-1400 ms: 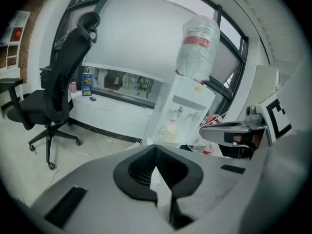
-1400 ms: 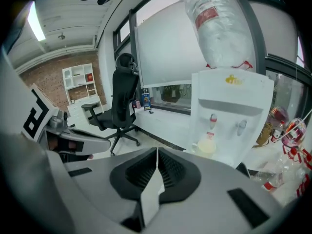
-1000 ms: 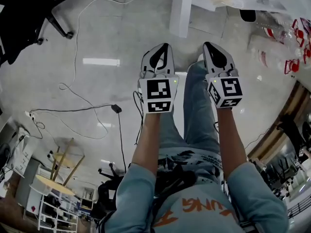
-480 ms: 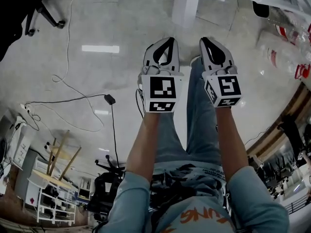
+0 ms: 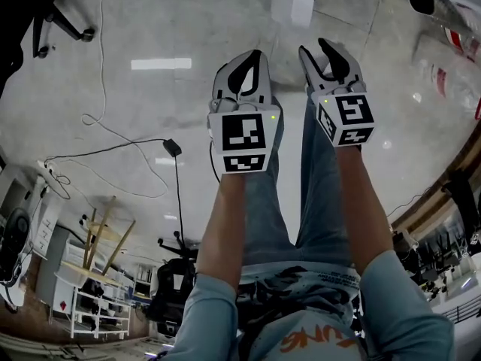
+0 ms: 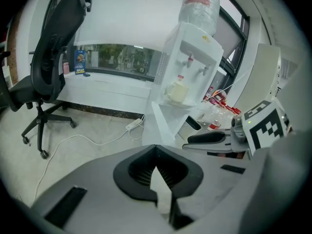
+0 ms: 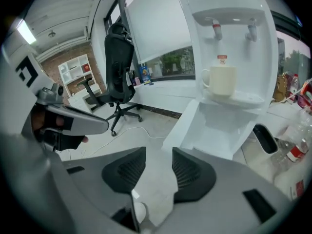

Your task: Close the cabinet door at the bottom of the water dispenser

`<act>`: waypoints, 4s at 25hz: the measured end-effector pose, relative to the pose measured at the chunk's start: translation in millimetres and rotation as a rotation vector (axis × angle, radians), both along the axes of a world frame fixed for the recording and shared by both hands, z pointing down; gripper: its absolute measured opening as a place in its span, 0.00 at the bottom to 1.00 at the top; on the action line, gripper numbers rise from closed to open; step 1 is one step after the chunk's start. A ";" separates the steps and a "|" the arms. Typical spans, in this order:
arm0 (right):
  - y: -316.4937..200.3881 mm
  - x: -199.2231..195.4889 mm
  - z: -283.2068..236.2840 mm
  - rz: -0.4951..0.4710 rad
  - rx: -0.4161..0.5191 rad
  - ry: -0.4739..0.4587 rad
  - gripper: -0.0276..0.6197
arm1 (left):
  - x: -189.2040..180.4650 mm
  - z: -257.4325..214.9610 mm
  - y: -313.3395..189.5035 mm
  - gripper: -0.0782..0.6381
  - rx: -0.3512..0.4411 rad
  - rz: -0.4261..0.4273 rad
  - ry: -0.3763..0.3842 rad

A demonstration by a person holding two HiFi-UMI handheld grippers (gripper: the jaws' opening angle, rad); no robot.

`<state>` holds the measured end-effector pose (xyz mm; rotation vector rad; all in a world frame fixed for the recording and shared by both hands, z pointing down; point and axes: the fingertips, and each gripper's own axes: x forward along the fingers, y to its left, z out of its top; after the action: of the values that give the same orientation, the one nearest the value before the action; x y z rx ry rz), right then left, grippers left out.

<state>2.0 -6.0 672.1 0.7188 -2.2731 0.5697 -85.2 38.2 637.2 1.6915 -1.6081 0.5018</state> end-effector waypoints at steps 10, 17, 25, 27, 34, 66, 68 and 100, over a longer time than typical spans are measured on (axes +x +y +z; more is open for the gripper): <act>-5.7 -5.5 52.2 0.060 -0.048 0.024 0.37 | 2.2 22.4 3.0 0.12 -0.035 0.024 -0.001; -16.9 -13.2 67.3 0.096 -0.066 0.021 0.37 | 3.1 28.5 4.2 0.12 -0.056 0.018 -0.008; -18.9 -12.7 71.0 0.107 -0.068 0.018 0.36 | 7.2 31.8 8.8 0.12 -0.080 0.011 -0.019; -19.0 -8.8 69.4 0.109 -0.069 0.024 0.36 | 13.7 32.0 9.2 0.12 -0.088 0.012 -0.010; -24.2 18.1 71.2 0.114 -0.066 0.040 0.34 | 38.7 36.0 3.2 0.12 -0.110 0.039 -0.016; -99.5 136.1 69.3 0.145 -0.008 0.086 0.33 | 136.4 38.1 -84.3 0.12 -0.112 0.193 -0.005; -109.0 143.6 69.0 0.150 0.003 0.084 0.33 | 135.5 38.8 -88.3 0.12 -0.115 0.182 -0.003; -237.2 201.8 70.7 0.182 0.099 0.067 0.30 | 181.6 34.3 -168.2 0.12 -0.031 0.177 -0.084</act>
<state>203.8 -243.2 742.7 0.9872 -2.1994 0.5111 96.4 -130.1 671.5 1.8203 -1.5078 0.6905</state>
